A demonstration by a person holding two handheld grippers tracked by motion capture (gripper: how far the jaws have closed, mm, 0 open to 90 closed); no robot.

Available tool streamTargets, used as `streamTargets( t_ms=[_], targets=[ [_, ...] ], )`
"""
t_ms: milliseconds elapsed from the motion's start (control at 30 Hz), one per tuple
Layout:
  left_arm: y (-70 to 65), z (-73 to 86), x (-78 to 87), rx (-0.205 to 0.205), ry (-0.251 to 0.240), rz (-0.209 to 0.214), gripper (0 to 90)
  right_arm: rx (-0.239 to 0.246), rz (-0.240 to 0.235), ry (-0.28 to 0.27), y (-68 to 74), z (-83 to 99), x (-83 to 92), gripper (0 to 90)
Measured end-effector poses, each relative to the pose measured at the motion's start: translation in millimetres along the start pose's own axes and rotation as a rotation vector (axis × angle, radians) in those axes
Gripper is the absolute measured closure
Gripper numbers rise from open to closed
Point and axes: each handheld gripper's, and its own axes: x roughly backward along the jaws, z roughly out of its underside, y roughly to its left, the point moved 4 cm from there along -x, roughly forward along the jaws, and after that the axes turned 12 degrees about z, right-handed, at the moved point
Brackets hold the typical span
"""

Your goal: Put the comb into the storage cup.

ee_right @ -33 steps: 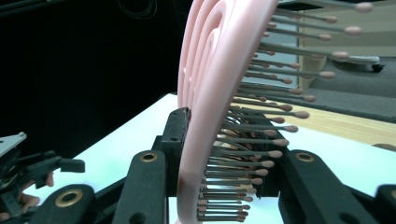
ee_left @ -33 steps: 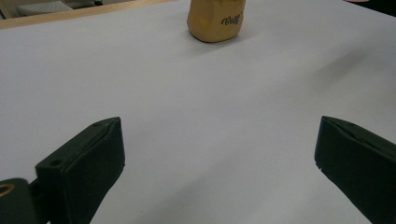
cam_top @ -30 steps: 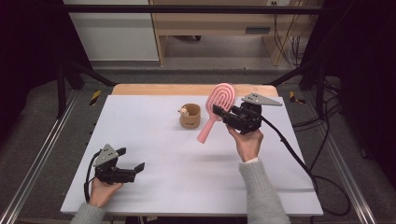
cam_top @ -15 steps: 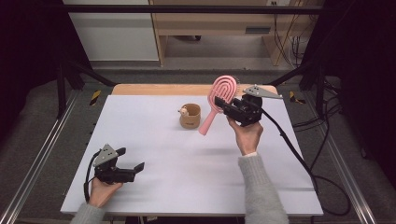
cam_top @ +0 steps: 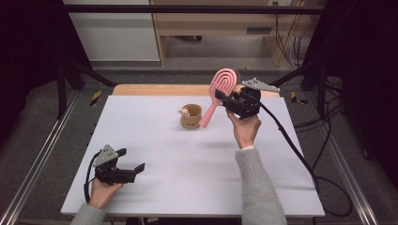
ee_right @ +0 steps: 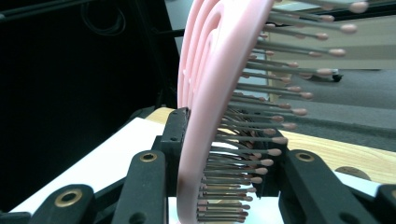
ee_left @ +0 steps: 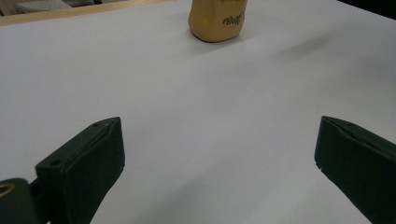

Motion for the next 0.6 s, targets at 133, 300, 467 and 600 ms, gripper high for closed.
streamTargets(
  t_ms=[133, 300, 467, 600],
  targets=[
    [0.5, -0.1, 0.3, 0.005, -0.005, -0.002, 1.5, 0.002, 0.012, 0.002, 0.1, -2.0, -6.2, 64.0],
    [0.8, -0.3, 0.9, 0.006, -0.009, 0.001, 1.5, 0.001, 0.027, 0.002, 0.7, -4.8, -14.2, 64.0],
    [0.6, 0.0, 0.2, 0.007, -0.008, 0.006, 1.5, -0.003, 0.033, -0.001, 1.2, -7.7, -20.3, 64.0],
    [0.5, 0.1, 0.1, 0.007, -0.007, 0.008, 1.5, -0.002, 0.039, 0.000, 1.5, -9.1, -25.3, 64.0]
  ],
)
